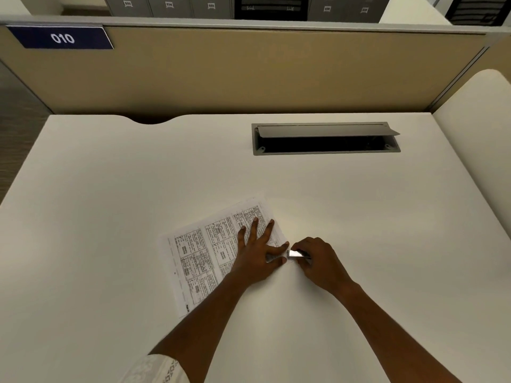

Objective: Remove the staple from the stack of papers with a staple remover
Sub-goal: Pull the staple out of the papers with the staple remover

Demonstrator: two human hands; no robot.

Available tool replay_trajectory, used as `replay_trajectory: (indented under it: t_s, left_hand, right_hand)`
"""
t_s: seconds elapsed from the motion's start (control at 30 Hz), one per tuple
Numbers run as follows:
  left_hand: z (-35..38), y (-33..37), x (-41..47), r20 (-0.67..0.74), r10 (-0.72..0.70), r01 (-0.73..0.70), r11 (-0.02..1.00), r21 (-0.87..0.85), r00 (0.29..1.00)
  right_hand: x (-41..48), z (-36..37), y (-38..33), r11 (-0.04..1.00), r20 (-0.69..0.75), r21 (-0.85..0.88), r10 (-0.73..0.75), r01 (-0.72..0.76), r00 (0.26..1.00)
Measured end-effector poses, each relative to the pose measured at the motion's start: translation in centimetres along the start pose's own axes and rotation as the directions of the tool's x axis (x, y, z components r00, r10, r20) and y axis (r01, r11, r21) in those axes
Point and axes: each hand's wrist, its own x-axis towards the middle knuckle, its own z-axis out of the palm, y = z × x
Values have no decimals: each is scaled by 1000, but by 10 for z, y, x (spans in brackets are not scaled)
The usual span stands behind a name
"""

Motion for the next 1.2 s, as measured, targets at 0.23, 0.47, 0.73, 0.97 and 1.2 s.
replay_trajectory:
  t_s: [0.23, 0.47, 0.73, 0.97, 1.2]
  left_hand:
    - [1, 2, 0, -6, 1, -1, 999, 54, 1000]
    - [2, 1, 3, 26, -21, 20, 999, 50, 999]
    - [0, 2, 4, 48, -33, 32, 999, 27, 998]
    - [2, 2, 4, 36, -41, 39, 998, 44, 999]
    - [1, 4, 3, -4, -44, 43, 999, -29, 999]
  right_hand:
    - [1, -5, 0, 997, 33, -50, -60, 61, 998]
    - [-12, 1, 0, 927, -34, -272, -276, 257, 960]
    - [-17, 8, 5, 917, -127, -328, -282, 229, 951]
    - [0, -12, 5, 999, -2, -21, -49, 49, 999]
    - [4, -7, 3, 999, 21, 17, -38, 38, 999]
